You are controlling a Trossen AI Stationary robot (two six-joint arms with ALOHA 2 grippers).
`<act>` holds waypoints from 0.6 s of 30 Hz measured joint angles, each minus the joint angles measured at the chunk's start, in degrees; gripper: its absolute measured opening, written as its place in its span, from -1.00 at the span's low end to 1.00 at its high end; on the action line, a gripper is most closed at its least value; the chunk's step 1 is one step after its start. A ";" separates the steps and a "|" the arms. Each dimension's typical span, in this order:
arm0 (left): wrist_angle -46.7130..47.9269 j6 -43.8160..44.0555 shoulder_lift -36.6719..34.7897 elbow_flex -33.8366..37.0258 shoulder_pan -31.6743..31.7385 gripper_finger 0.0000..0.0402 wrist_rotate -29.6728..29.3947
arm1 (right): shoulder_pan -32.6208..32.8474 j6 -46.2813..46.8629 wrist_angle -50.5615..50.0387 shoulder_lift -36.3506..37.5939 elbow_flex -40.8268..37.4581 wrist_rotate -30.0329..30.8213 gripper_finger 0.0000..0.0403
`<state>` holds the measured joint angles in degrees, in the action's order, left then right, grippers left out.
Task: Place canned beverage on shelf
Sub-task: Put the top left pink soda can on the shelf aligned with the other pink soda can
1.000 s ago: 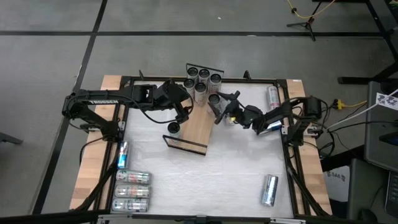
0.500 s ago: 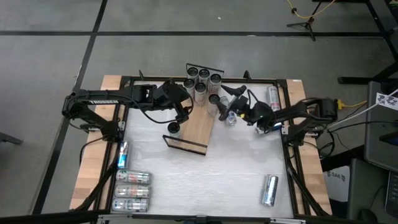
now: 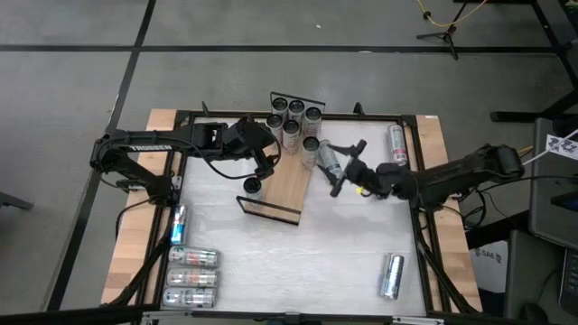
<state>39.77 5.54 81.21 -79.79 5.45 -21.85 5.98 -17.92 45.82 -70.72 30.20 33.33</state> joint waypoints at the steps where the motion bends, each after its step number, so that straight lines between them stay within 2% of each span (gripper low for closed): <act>1: -0.08 -0.06 0.00 0.00 0.00 0.52 0.46 | 0.83 3.10 -3.97 0.86 0.00 0.67 0.44; 4: -0.73 -0.09 -0.01 0.00 -0.01 0.52 2.85 | 2.08 12.60 -13.75 1.99 0.00 0.49 0.28; 8: -0.98 -2.52 0.00 0.00 -0.10 0.52 8.03 | 1.88 21.95 -22.66 0.67 0.00 -3.06 0.04; 11: -0.96 -4.37 0.00 0.00 -0.61 0.52 9.51 | 1.88 23.09 -24.41 -1.60 0.00 -3.00 -0.12; 18: -0.88 -5.71 0.00 0.00 -0.96 0.52 9.56 | -1.01 21.63 -21.47 -7.91 0.00 -2.97 -0.42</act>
<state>38.89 -0.17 81.21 -79.79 4.49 -12.29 4.97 3.70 24.36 -78.63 30.20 30.36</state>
